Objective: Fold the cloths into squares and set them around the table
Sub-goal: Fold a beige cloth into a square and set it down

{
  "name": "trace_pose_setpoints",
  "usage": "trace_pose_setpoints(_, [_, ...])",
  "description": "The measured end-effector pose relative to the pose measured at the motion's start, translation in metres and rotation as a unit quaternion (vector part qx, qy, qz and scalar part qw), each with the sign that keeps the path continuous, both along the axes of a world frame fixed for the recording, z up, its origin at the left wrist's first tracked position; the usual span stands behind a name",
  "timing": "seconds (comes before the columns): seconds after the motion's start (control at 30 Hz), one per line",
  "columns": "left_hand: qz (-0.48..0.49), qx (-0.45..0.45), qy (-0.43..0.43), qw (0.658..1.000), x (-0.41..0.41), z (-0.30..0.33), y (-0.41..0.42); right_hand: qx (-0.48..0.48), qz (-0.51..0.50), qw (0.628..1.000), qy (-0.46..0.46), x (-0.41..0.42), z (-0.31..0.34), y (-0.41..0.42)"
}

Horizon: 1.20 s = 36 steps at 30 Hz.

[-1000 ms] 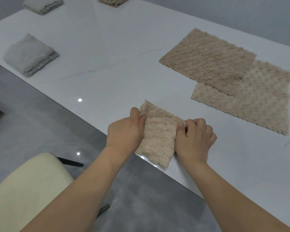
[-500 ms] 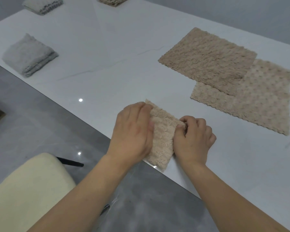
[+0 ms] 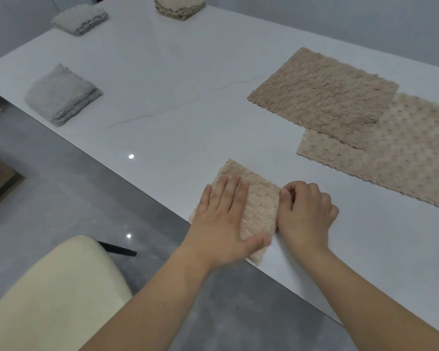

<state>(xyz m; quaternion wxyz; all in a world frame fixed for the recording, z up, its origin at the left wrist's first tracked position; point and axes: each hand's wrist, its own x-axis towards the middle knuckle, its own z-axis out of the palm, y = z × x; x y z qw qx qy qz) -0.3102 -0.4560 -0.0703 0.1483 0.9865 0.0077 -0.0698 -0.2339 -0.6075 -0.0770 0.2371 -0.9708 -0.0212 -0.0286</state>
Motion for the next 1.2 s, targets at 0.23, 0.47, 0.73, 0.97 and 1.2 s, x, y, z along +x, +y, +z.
trace_pose_setpoints(0.23, [0.001,0.0,0.018,1.0,0.002,0.0,-0.001,-0.064,0.232,0.971,-0.007,0.014,0.005,-0.026])
trace_pose_setpoints(0.47, [-0.004,0.014,0.034,0.999,0.004,-0.001,-0.001,-0.14,0.267,0.953,-0.01,0.017,0.001,-0.029])
trace_pose_setpoints(0.73, [0.003,0.008,0.088,0.996,0.006,0.016,-0.004,-0.062,0.27,0.961,0.014,0.022,0.002,-0.031])
trace_pose_setpoints(0.97, [0.105,0.024,-0.042,0.993,0.042,0.057,-0.023,0.106,0.339,0.934,0.04,0.064,0.049,-0.062])
trace_pose_setpoints(1.2, [0.134,0.031,-0.05,0.989,0.097,0.071,-0.085,0.058,0.327,0.943,0.014,0.132,0.07,-0.112])
